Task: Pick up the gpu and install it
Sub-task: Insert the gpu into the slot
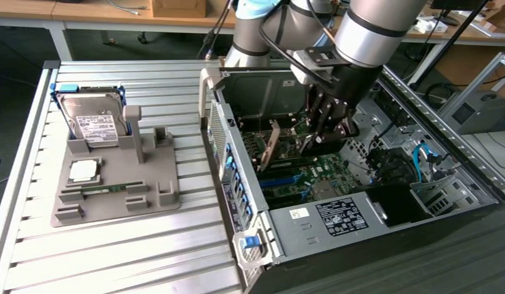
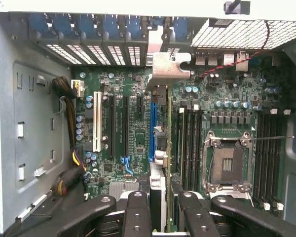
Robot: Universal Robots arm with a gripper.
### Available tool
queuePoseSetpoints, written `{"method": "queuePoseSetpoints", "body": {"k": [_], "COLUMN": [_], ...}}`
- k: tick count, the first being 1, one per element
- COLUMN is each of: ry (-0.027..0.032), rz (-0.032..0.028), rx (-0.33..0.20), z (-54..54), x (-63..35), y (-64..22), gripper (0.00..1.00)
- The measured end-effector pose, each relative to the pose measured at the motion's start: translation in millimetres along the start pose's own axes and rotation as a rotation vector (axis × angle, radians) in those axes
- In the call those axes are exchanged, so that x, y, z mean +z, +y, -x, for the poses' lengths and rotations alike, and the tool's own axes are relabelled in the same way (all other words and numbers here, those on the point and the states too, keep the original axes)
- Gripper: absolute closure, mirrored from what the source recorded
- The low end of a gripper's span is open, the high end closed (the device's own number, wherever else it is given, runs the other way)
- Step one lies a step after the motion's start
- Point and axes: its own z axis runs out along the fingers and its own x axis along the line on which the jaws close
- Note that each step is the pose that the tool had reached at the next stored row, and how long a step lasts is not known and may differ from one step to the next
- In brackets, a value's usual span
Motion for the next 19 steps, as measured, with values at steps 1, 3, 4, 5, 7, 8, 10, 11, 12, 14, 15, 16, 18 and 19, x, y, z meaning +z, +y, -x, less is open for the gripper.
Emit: {"method": "queuePoseSetpoints", "body": {"k": [1,3,4,5,7,8,10,11,12,14,15,16,18,19], "ry": [0.0,0.0001,0.0,0.0,-0.0001,0.0,0.0001,0.0,0.0,-0.0001,-0.0002,-0.0001,-0.0001,-0.0001], "rz": [0.0,0.0,0.0,0.0,0.0,0.0,0.0,0.0,0.0,0.0,-0.0001,-0.0001,0.0,0.0], "rx": [0.0,0.0,0.0,0.0,0.0,0.0,0.0,0.0,0.0,0.0,0.0,0.0,0.0,0.0], "z": [-0.2,-0.7,-0.8,-1.0,-1.1,-1.2,-1.4,-1.6,-1.8,-2.1,-2.2,-2.2,-2.3,-2.3], "x": [0.3,1.3,1.7,2.0,2.8,3.1,3.9,4.3,4.8,5.9,6.7,7.5,9.4,10.4], "y": [0.6,2.5,3.1,3.6,4.6,5.1,6.4,7.1,8.2,9.8,10.2,10.3,10.3,10.4], "gripper": [0.73,0.73,0.73,0.73,0.73,0.73,0.73,0.73,0.73,0.73,0.73,0.73,0.73,0.73]}}
